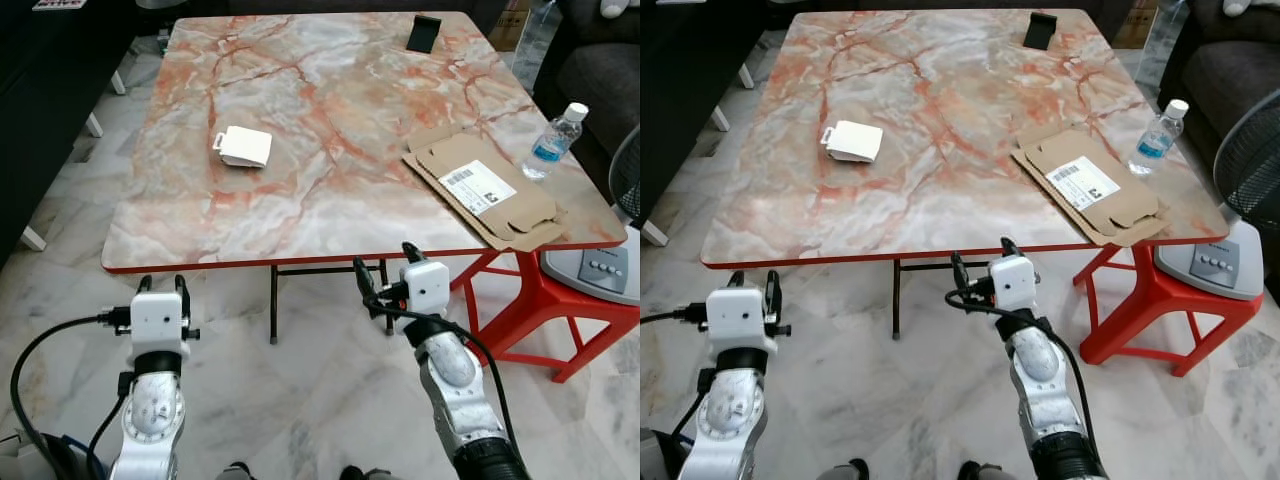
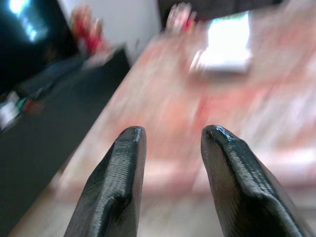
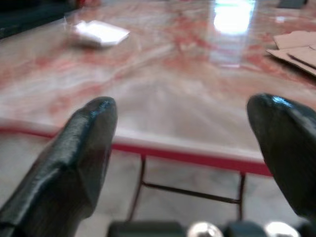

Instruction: Picking trash to rubbish bin

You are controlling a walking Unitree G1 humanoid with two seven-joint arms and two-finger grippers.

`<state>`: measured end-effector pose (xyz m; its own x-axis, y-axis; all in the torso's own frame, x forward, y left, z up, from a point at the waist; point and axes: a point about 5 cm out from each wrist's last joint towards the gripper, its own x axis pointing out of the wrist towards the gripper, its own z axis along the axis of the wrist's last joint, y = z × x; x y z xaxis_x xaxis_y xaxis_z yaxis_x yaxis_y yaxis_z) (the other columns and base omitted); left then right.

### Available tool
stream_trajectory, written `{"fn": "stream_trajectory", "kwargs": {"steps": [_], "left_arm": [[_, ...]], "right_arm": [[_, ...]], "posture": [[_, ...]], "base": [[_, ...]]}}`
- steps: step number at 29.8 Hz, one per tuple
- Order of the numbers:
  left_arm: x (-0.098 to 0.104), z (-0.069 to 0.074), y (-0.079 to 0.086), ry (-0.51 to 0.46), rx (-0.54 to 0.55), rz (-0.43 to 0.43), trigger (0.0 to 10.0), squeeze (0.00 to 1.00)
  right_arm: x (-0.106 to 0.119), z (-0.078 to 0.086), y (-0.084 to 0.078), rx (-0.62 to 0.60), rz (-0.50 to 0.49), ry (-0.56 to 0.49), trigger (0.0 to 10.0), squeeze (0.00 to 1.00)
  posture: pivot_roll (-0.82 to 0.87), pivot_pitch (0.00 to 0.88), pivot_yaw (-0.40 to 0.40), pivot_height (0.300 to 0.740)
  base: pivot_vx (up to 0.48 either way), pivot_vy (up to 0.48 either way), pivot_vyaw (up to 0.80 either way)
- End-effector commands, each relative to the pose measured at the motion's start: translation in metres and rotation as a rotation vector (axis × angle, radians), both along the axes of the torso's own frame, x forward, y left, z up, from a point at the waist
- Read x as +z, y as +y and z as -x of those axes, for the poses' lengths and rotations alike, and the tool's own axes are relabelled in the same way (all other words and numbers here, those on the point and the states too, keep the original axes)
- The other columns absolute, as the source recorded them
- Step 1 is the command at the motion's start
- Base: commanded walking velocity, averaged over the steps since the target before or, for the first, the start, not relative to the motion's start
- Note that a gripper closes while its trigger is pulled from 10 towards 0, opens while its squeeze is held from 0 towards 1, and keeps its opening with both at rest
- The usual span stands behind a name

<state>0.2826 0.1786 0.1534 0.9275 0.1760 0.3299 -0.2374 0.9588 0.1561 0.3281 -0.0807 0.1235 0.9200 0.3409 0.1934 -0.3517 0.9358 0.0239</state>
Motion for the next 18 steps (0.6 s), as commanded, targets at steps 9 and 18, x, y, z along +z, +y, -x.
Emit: {"fn": "stream_trajectory", "kwargs": {"steps": [9, 18], "left_arm": [[0.028, -0.045, -0.013, -0.052, -0.070, 0.017, 10.0, 0.00], [0.017, -0.052, -0.014, -0.004, -0.088, 0.036, 10.0, 0.00]], "right_arm": [[0.034, -0.010, 0.042, 0.135, -0.023, -0.062, 10.0, 0.00], [0.038, -0.017, 0.040, 0.079, -0.065, -0.040, 10.0, 0.00]], "posture": [[0.14, 0.139, -0.025, 0.740], [0.12, 0.152, -0.001, 0.740]], "base": [[0.000, 0.000, 0.00], [0.272, 0.000, 0.22]]}}
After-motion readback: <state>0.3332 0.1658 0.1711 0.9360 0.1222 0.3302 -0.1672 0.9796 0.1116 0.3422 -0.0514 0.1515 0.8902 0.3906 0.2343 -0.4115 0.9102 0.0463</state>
